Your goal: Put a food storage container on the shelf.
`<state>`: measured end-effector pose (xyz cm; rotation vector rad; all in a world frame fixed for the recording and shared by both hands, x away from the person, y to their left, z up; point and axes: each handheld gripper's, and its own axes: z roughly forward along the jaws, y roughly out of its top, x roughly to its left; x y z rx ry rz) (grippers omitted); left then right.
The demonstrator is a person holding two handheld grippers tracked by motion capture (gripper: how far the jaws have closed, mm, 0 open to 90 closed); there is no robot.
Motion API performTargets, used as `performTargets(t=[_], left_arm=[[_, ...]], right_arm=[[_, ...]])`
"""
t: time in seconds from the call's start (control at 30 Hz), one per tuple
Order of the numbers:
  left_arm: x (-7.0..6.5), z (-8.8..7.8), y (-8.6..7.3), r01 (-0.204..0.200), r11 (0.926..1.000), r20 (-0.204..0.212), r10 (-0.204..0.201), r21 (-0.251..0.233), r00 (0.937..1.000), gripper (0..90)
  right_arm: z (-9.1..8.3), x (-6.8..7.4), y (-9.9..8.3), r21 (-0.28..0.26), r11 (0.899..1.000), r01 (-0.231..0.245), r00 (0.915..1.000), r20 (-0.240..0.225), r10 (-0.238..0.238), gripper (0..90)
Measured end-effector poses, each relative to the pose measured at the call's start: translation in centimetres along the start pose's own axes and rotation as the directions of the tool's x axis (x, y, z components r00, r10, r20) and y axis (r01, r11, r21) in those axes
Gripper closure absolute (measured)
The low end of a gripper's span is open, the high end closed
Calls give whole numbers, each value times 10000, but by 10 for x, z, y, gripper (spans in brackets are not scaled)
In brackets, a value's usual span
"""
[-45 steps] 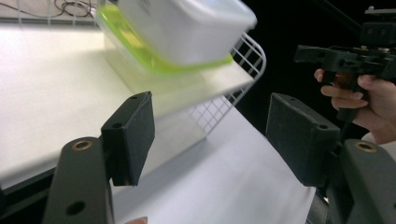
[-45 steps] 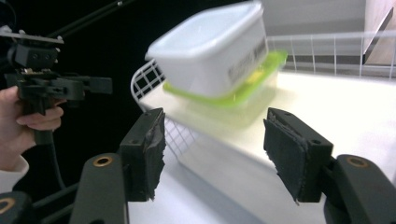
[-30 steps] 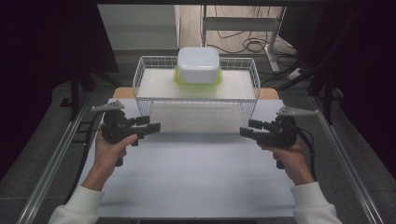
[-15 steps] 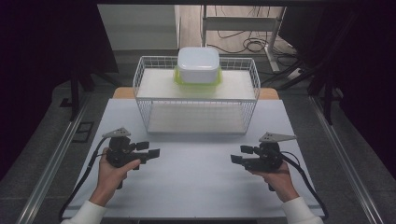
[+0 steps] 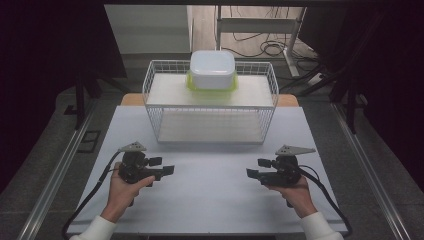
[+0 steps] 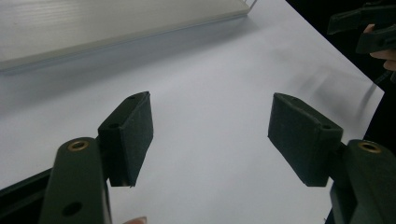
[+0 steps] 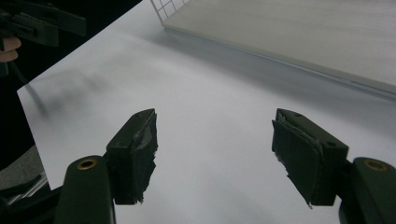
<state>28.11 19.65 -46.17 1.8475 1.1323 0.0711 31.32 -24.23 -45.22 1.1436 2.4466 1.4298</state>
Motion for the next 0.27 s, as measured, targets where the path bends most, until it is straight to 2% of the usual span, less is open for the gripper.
performTargets(t=[0.27], left_arm=[[3,2,-3,-113,9998,-323,119,180,9994,298]], right_arm=[[-2,-3,-2,-36,10000,11,9998,197,-11,278]])
